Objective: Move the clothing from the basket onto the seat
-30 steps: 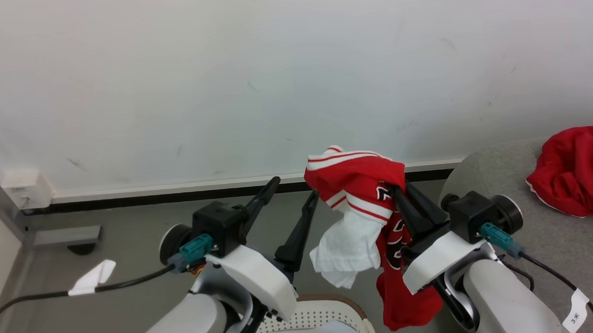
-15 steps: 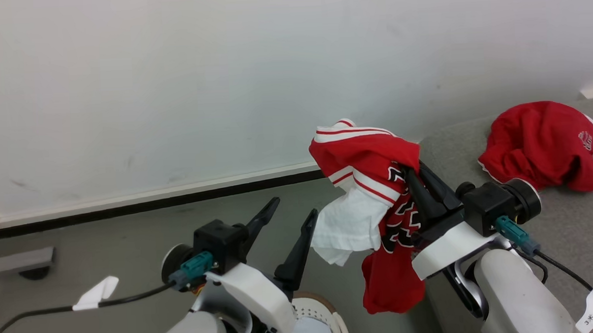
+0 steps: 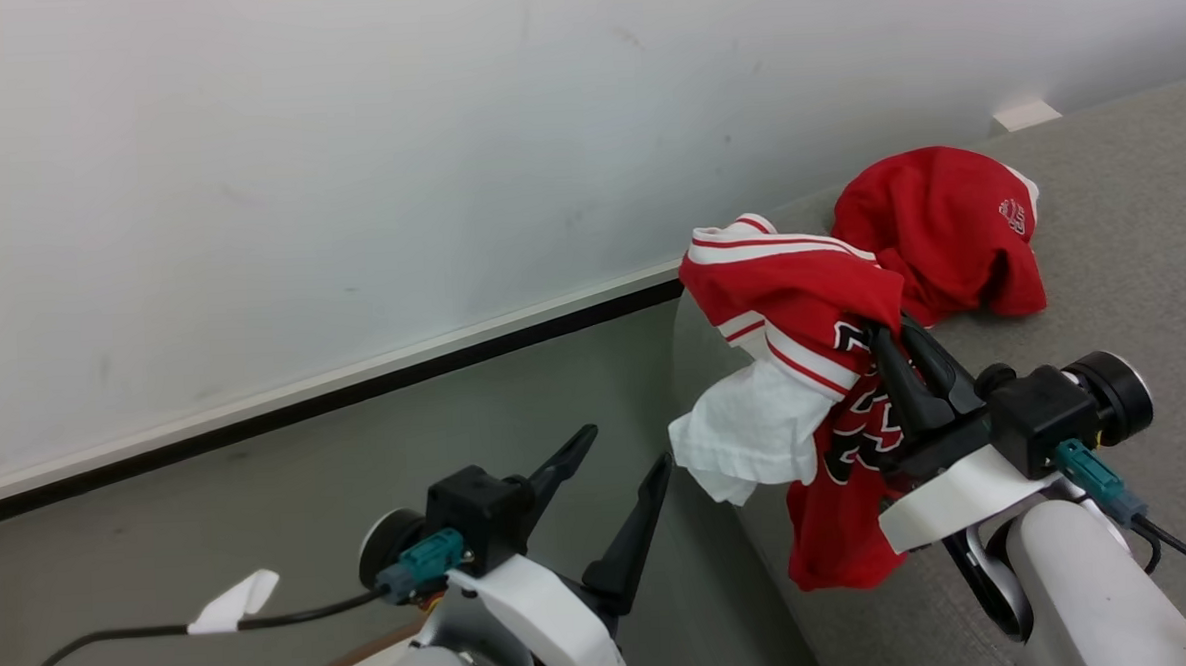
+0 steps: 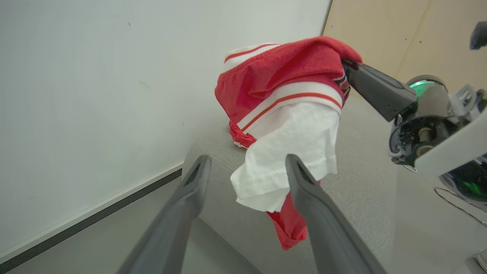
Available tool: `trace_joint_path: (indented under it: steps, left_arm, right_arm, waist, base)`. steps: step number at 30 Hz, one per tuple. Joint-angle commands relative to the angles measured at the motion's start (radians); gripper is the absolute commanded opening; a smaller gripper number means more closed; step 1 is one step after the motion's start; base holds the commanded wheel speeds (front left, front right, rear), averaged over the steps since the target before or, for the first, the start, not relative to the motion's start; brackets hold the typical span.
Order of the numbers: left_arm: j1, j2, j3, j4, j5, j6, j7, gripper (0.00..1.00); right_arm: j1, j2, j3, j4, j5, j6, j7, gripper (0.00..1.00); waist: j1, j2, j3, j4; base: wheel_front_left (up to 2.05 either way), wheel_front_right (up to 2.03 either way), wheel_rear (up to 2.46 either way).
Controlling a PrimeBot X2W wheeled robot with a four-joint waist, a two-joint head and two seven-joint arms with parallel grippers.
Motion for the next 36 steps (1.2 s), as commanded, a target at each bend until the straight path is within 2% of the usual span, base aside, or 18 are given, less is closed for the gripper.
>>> trace_joint_path:
  steps: [1,11,22,32,36]
  left_arm:
    - [0.014,-0.002,-0.007,0.005,0.012,-0.005,0.000,1.00]
    - [0.008,-0.013,-0.043,0.015,0.022,-0.021,0.001,1.00]
    - [-0.040,-0.016,-0.065,0.017,0.048,-0.045,0.001,1.00]
    - [-0.180,-0.001,-0.076,0.009,0.106,-0.101,0.014,1.00]
    - [-0.247,0.000,-0.076,0.009,0.124,-0.129,0.013,1.00]
  right_arm:
    - [0.018,-0.015,-0.008,-0.012,-0.006,-0.003,0.000,0.00]
    - [0.051,-0.055,-0.047,-0.059,0.005,-0.003,0.000,0.00]
    - [0.007,-0.064,-0.093,-0.100,0.023,-0.003,0.013,0.00]
    - [-0.200,-0.125,-0.228,-0.122,0.032,-0.003,0.057,0.00]
    - [-0.338,-0.191,-0.314,-0.105,0.023,-0.003,0.106,0.00]
  waist:
    - [-0.0001,-0.0001,0.009,-0.027]
    - [-0.0001,-0.0001,0.020,-0.063]
    - [-0.0001,-0.0001,0.082,-0.035]
    - [-0.0001,-0.0001,0.306,0.053]
    - [-0.0001,-0.0001,0.408,0.093]
  base:
    - [0.00,0.00,0.00]
    - [0.00,0.00,0.00]
    - [0.00,0.00,0.00]
    - [0.00,0.00,0.00]
    - [0.00,0.00,0.00]
